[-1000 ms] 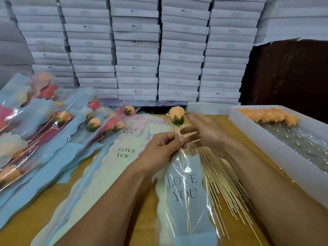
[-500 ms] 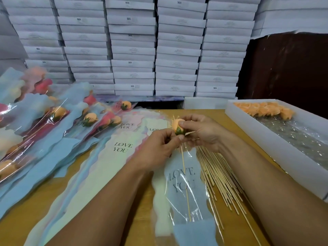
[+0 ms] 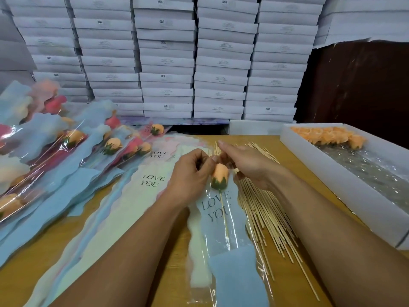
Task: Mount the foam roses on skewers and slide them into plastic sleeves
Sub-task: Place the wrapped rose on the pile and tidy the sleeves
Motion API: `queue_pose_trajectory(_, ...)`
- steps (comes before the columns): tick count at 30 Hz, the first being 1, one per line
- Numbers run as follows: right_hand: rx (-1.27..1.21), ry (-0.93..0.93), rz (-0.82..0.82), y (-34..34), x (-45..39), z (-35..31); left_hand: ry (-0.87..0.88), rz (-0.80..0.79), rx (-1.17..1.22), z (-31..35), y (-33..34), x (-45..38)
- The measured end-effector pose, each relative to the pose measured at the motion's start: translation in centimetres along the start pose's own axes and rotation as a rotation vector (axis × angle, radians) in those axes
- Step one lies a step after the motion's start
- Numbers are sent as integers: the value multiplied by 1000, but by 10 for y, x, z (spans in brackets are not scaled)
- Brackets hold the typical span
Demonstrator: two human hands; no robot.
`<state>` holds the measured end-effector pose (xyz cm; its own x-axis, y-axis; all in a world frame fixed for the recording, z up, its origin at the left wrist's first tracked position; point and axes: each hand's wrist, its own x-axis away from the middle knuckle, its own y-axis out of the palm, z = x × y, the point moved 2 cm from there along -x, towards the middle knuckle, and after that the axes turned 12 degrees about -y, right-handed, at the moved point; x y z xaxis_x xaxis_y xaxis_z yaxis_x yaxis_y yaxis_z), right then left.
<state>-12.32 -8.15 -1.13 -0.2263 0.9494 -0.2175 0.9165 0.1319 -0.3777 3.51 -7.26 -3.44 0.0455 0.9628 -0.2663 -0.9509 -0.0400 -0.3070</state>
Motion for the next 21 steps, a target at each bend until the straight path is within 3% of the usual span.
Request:
queue_pose_trajectory(6,-159,51,-294,4,8,-2,46,35,-11,-4,-1,0)
queue_pose_trajectory(10,-273,96,-356,2,9,-3,63,48,43,-3,0,-1)
queue_pose_trajectory(13,-315,65,-238,-4,7,-4,-53,43,132,-4,0,0)
queue_pose_trajectory(16,-410,70,-29,-8,4,-3,-312,21,240,-5,2,-4)
queue_pose_trajectory(18,-458,78,87,-9,2,0,-475,-39,255,-1,5,-6)
queue_pose_trajectory(21,-496,100,201,-13,0,6,-560,-132,164,9,11,0)
